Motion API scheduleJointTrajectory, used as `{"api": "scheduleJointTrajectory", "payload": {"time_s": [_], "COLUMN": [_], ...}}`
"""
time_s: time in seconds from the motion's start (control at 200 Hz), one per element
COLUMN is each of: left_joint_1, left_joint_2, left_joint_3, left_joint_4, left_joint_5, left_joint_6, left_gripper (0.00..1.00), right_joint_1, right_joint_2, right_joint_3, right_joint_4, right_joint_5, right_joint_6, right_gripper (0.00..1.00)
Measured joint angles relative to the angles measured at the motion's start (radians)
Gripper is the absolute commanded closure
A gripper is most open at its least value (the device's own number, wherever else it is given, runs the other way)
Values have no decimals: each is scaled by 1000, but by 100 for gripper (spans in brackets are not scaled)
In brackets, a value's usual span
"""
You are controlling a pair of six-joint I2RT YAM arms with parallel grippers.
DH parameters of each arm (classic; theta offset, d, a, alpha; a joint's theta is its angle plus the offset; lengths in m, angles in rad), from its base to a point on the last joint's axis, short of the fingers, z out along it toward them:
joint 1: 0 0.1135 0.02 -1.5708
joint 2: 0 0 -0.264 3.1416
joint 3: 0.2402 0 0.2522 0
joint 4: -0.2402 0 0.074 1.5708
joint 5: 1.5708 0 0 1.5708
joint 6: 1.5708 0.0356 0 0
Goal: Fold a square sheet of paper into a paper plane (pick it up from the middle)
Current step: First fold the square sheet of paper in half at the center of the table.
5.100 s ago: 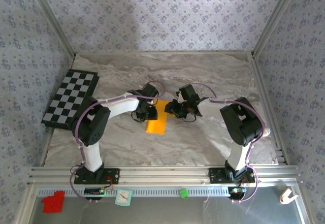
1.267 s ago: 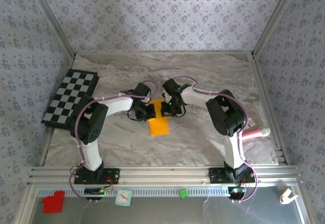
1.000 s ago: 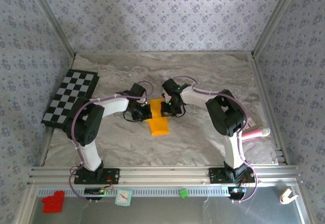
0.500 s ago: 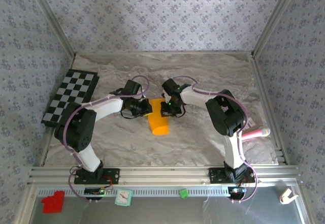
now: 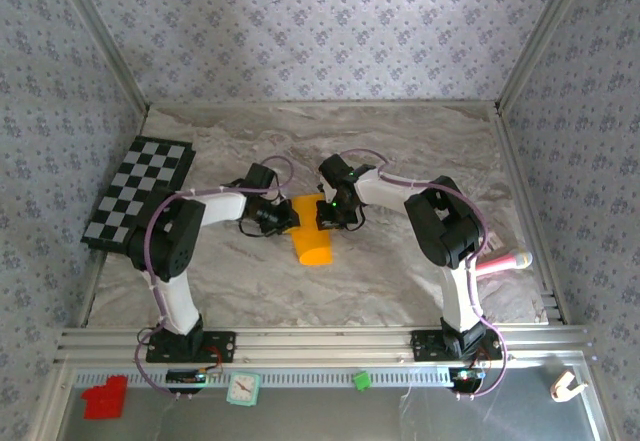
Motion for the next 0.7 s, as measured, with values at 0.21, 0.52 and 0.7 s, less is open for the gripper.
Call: {"api": "scheduleJointTrajectory", "payload": {"time_s": [0.21, 0.52, 0.7], "left_joint_1": [88, 11, -9], "left_joint_2": [-29, -103, 19], "left_joint_3": [-18, 23, 56], "left_joint_4": [-13, 28, 59], "left_joint_5": [27, 76, 87], "left_joint_6": [40, 42, 32], "left_gripper": [90, 89, 89], "right_joint_1": [0, 1, 1], "right_joint_2": [3, 10, 11], "right_joint_3": [6, 11, 13], "right_joint_4": [-6, -21, -24], "right_joint_5": [3, 5, 5], "right_joint_6": [-11, -16, -21], "right_gripper": [87, 87, 87]}}
